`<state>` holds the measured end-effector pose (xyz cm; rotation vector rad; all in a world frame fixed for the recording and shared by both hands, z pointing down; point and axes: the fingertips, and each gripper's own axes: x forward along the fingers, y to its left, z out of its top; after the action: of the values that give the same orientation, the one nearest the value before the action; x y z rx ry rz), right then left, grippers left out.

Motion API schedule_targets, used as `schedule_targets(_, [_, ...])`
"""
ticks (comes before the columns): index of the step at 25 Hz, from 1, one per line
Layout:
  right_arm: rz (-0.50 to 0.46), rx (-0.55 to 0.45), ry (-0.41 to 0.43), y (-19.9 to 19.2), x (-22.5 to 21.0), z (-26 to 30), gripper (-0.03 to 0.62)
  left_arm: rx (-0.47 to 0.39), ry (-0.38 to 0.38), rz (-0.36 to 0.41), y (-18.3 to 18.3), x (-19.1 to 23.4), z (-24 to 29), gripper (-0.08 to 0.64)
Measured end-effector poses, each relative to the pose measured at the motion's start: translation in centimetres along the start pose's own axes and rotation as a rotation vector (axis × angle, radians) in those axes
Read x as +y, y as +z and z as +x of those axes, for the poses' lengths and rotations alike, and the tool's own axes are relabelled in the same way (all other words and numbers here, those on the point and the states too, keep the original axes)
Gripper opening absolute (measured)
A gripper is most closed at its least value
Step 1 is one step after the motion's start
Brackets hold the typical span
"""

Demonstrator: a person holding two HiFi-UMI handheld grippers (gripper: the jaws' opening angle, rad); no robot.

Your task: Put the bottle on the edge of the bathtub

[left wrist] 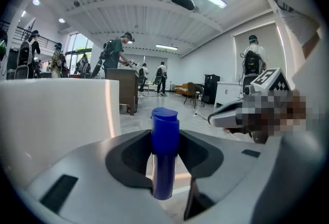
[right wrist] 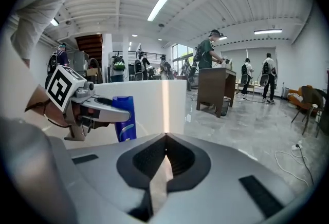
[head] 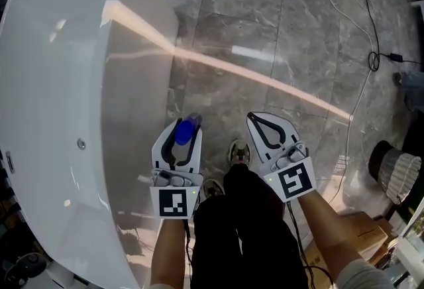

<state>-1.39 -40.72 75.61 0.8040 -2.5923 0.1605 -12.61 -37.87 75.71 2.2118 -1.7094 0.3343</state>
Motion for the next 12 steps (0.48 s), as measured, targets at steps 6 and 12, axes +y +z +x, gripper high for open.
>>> schedule_targets(6, [-0.036, 0.041, 0.014, -5.9, -0.6, 2.8, 0.005, -0.006, -0.010, 0.044, -5.2, 1.9, 3.0, 0.161])
schedule_targets(12, [-0.040, 0.054, 0.023, -11.0, -0.5, 5.8, 0.005, 0.003, 0.012, 0.027, -10.6, 3.5, 5.5, 0.161])
